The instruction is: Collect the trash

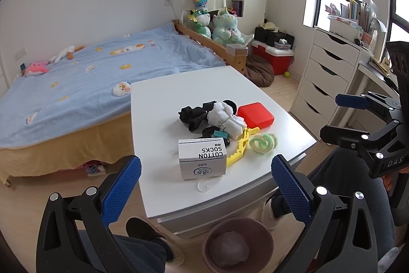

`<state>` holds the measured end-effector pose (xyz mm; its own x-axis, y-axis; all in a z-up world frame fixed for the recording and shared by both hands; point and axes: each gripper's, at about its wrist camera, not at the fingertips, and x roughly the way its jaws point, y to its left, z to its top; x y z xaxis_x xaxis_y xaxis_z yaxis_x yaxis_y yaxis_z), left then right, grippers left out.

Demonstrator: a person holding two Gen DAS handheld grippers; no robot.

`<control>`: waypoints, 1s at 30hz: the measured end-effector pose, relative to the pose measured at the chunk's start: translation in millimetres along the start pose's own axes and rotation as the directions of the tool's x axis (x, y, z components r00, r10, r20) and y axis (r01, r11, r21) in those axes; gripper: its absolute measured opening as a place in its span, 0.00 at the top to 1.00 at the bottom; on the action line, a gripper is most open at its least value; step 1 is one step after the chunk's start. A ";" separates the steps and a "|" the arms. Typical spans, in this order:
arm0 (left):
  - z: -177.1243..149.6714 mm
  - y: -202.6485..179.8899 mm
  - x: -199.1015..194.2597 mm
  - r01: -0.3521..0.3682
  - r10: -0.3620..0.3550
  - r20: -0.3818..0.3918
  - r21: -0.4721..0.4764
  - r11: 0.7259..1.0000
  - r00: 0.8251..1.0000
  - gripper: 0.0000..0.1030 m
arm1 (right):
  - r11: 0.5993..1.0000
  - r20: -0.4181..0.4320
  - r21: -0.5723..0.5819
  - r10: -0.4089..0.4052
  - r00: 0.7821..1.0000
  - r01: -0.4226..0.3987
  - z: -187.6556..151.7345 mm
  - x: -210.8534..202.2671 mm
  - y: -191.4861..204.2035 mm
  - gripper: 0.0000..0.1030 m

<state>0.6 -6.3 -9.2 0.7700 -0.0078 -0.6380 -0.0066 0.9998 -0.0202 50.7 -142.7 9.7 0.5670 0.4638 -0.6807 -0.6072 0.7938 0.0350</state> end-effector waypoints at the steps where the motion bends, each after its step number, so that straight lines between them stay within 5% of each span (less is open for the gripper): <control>1: 0.1 0.0 0.2 0.000 0.000 -0.001 0.000 1.000 1.000 0.05 | 1.000 -0.001 -0.001 -0.001 1.000 0.001 -0.2 0.0 0.1 0.03; 30: -1.2 -3.4 7.1 -0.003 0.003 -0.009 -0.007 1.000 1.000 0.05 | 1.000 -0.034 -0.012 0.003 0.999 -0.003 -3.9 10.5 -0.4 0.03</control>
<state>5.3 -9.8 -14.5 0.7643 -0.0046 -0.6448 -0.0140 0.9996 -0.0238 54.8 -139.6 -0.4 0.5464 0.4522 -0.7050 -0.6154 0.7877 0.0283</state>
